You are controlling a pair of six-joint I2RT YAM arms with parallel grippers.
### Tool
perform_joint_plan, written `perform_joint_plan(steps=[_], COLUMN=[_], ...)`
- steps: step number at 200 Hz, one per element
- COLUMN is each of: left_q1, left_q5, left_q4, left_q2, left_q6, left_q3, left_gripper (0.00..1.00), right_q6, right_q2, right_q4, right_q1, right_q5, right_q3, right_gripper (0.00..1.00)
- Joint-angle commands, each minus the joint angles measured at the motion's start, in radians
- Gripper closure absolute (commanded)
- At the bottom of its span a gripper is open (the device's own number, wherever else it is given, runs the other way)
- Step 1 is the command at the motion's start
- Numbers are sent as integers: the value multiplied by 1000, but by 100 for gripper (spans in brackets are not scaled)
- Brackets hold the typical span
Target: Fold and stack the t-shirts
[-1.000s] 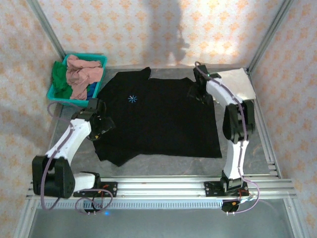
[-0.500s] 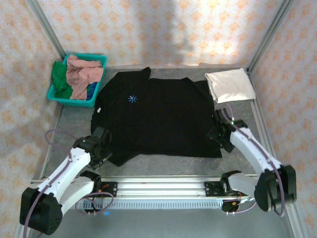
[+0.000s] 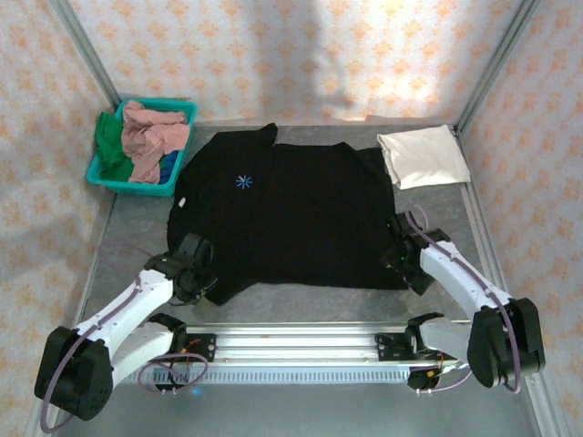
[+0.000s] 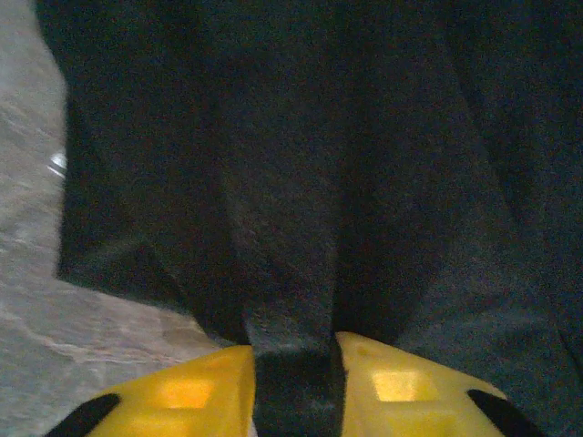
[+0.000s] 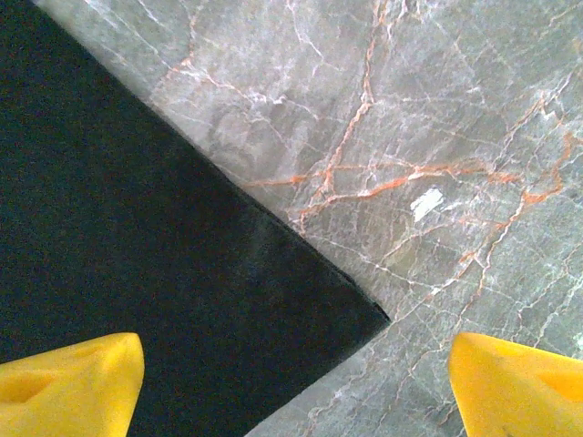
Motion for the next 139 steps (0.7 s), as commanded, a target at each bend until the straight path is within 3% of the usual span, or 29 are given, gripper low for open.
perform_joint_plan(steps=[1, 34, 48, 73, 96, 120, 139], left_q1=[-19, -20, -20, -108, -218, -272, -290], left_q5=[25, 17, 19, -29, -42, -54, -34], left_q4=[36, -27, -59, -132, -122, -87, -18], left_q2=[9, -22, -45, -72, -56, -37, -12], left_q6=[-29, -6, -3, -38, -94, -130, -149], left_q3=[-14, -3, 0, 14, 6, -16, -38], left_gripper=[77, 90, 91, 70, 49, 47, 51], right_q6=[14, 12, 30, 53, 95, 118, 123], right_q2=[26, 31, 31, 30, -37, -147, -141], right_q4=[16, -28, -49, -22, 4, 8, 15], right_q1=[3, 4, 3, 5, 6, 5, 6], right_q5=[2, 2, 18, -39, -24, 30, 24], right_q3=[-5, 23, 30, 10, -31, -58, -70], right_gripper=[12, 8, 4, 1, 6, 10, 13])
